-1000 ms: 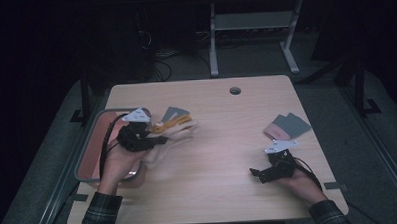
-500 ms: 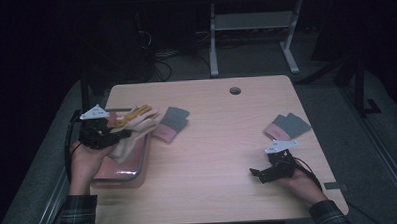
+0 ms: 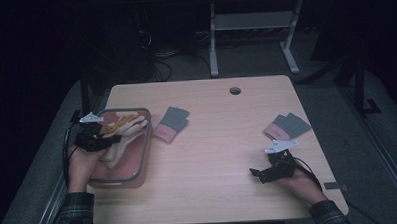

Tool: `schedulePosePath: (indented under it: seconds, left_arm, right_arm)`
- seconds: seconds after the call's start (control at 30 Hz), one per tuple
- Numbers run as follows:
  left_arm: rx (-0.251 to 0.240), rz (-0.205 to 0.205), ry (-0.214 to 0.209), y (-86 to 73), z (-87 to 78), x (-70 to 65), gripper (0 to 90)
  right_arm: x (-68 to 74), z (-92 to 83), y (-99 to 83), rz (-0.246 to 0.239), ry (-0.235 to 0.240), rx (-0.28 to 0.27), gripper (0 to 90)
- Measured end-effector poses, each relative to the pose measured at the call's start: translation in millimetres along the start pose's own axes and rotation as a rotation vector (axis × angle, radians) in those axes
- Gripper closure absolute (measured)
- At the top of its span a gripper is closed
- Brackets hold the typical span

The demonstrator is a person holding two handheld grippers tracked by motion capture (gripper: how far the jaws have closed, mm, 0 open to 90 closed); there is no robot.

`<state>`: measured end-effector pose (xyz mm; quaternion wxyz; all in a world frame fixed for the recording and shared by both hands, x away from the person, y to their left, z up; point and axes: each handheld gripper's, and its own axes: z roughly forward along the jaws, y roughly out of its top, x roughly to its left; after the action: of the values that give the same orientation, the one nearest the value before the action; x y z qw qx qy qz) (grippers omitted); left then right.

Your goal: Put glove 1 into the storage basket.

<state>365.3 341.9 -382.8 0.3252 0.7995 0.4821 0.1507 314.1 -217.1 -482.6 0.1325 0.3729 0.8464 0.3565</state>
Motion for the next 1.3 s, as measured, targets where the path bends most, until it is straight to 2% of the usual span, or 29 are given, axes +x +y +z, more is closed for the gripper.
schedulePosePath:
  seconds: [0.1, 0.23, 0.37, 0.47, 0.57, 0.73, 0.87, 1.0, 1.1, 1.3]
  left_arm:
    - [0.047, 0.005, -0.003, -2.1, 9.0, 2.9, 79.1]
    - [0.081, 0.002, -0.003, -4.1, 20.4, 5.1, 78.5]
    - [0.13, 0.02, -0.01, -6.8, 29.5, 6.9, 76.7]
    - [0.137, 0.021, -0.017, -8.1, 31.4, 7.1, 73.9]
    - [0.143, 0.015, -0.021, -9.5, 31.9, 8.4, 64.4]
    - [0.158, 0.031, -0.028, -10.9, 32.3, 9.5, 46.6]
    - [0.165, 0.051, -0.044, -10.7, 30.8, 6.0, 39.1]
    - [0.195, 0.07, -0.051, -12.4, 33.5, 2.7, 28.7]
    - [0.204, 0.072, -0.047, -12.8, 35.0, 2.4, 14.8]
    - [0.149, 0.071, -0.023, -9.3, 25.6, 3.2, 12.8]
  right_arm:
    - [0.0, 0.0, 0.0, -0.001, 0.0, -0.001, 2.8]
    - [-0.2, 0.0, 0.0, 0.003, -0.003, 0.0, 2.8]
    - [-0.5, 0.2, 0.0, -0.002, -0.003, -0.003, 2.8]
    - [-0.1, 0.0, 0.0, 0.004, -0.003, 0.0, 2.8]
    - [-0.2, 0.0, 0.0, 0.002, -0.003, -0.001, 2.8]
    - [-0.4, 0.2, 0.1, -0.001, -0.003, -0.003, 2.8]
    - [-0.6, 0.2, 0.0, -0.002, -0.003, -0.004, 2.8]
    - [-0.5, 0.2, 0.0, -0.002, -0.003, -0.003, 2.8]
    - [-0.6, 0.2, 0.0, -0.002, -0.003, -0.003, 2.8]
    - [-0.6, 0.2, 0.0, -0.002, -0.003, -0.003, 2.8]
